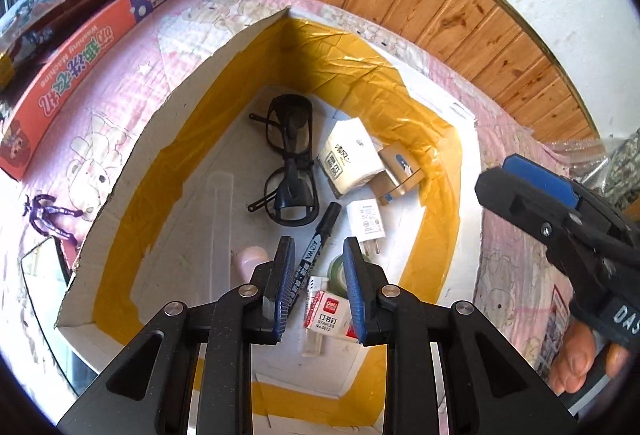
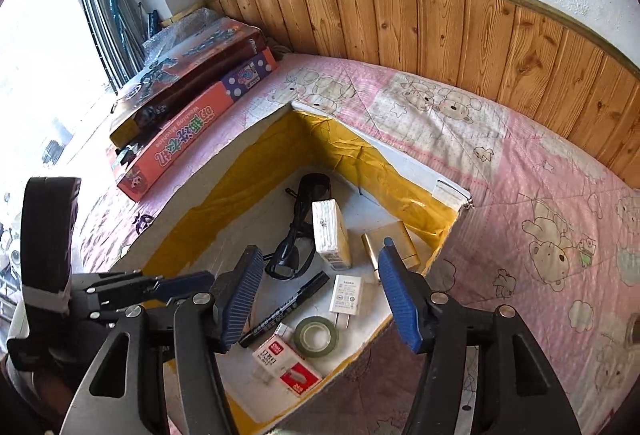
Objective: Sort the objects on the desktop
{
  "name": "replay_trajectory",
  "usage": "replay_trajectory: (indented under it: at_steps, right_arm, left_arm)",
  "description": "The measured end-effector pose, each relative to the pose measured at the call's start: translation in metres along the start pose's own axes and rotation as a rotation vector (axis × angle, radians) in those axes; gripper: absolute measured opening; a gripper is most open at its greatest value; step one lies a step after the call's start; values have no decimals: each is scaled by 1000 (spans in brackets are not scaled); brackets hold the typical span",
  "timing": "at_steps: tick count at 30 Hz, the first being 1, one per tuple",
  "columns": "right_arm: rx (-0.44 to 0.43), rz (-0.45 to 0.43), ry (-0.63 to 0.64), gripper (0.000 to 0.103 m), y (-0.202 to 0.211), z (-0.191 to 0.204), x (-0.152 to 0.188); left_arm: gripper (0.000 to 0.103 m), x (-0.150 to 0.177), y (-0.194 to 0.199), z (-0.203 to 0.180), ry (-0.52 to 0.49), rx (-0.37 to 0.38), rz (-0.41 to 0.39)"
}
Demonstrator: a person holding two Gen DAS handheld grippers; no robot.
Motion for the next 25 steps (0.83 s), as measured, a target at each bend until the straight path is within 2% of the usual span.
replay_trajectory:
  at_steps: [6,7,13,16,21,25]
  right_arm:
    - [-7,-66,78,63,37,19,29]
    - [1,-79,97,64,42,22,35]
    - [13,-141,148,64,62,30,81]
    - [-26,-123,119,64,56,29,95]
    - [-49,-101,122,64,53,32,107]
    - [-53,-97,119,64,56,32,114]
  left_arm:
    - [29,2,24,-11,-41,-46,-101]
    - [32,3,28,-12,-41,-50,-115]
    - [38,17,44,-27,-79,-13,-160]
    - [57,25,51,-38,-80,8,-182]
    - [58,41,60,-41,-82,-15,-214]
    - [58,52,61,-34,-52,-50,-202]
Point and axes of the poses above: each gripper's, at about its wrist camera, not at the fingertips, and y roughly against the way its jaws point, z to its left, x to its underside, the point moved 3 cm from there along -y, roughly the way its jaws point, and after that the axes turned 8 degrees about -x, right-handed, at the moved point
